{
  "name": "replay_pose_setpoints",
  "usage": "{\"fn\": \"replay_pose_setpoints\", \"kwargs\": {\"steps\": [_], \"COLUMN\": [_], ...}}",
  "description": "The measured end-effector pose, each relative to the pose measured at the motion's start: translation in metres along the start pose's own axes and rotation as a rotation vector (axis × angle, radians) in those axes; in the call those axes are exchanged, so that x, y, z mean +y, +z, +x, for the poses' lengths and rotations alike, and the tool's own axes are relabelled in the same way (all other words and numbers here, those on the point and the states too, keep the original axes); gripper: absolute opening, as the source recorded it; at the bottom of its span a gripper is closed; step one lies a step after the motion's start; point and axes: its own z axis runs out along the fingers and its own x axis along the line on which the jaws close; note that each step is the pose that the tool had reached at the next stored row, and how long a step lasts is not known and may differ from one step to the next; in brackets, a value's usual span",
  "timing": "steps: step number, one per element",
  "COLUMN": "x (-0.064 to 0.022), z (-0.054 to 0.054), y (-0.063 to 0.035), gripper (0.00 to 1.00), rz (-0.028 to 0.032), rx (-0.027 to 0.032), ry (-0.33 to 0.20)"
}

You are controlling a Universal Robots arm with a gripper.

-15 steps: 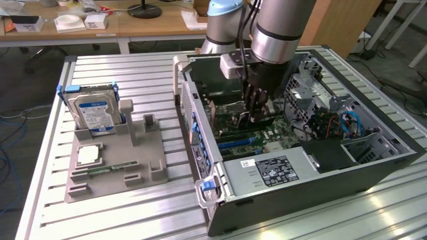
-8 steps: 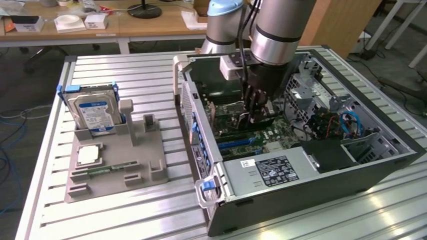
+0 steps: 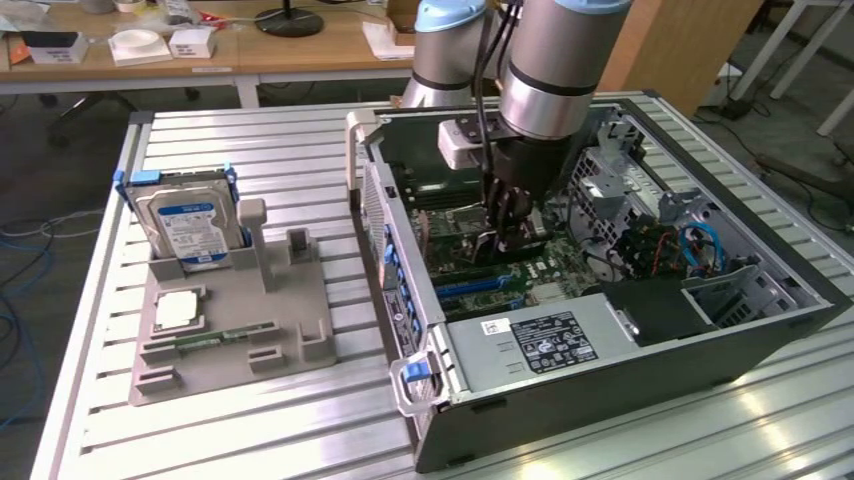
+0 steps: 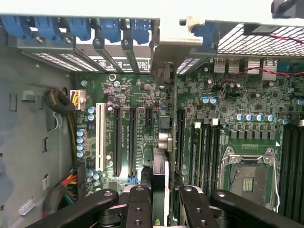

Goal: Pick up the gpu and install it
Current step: 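Insert the gpu into the slot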

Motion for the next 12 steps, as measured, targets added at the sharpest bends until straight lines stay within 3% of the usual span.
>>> {"fn": "replay_pose_setpoints", "kwargs": {"steps": [12], "x": [0.0019], "z": [0.000], "y": [0.0166], "gripper": [0.27], "rz": [0.0004], "rx": [0.0000], "ry": [0.000]}}
